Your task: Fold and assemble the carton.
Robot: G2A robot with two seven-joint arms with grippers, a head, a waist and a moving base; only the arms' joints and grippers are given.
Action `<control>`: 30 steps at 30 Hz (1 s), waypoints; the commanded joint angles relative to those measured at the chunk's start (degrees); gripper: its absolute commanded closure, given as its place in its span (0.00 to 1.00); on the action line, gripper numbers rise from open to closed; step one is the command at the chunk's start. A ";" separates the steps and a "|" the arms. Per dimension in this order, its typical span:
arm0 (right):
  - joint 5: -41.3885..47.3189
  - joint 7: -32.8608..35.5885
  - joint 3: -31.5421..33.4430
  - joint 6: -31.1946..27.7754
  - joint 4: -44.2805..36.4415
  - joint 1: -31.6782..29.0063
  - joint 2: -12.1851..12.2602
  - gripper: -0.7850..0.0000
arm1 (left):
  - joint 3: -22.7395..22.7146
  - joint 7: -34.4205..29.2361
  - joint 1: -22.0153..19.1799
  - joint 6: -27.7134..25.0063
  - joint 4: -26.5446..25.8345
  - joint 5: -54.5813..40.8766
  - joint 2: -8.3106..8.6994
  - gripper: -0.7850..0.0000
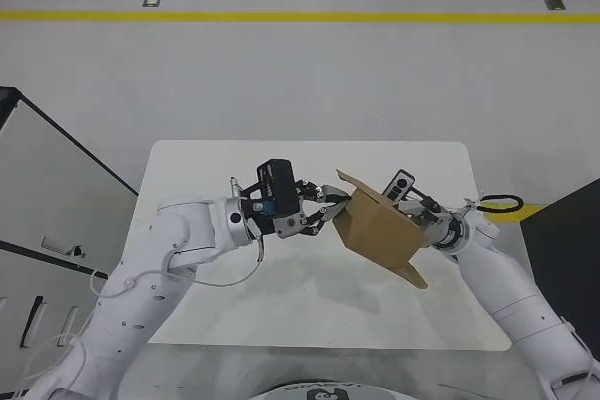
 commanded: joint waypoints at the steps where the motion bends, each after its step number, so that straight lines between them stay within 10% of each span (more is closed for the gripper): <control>1: -0.07 0.00 0.17 0.00 0.35 0.01 -0.04 1.00 | -1.18 0.62 0.22 0.65 -0.17 0.58 0.12 1.00; 30: -1.75 0.00 1.54 1.01 2.71 0.06 -1.30 1.00 | 1.85 2.41 -1.28 -0.30 -2.32 9.11 -0.14 1.00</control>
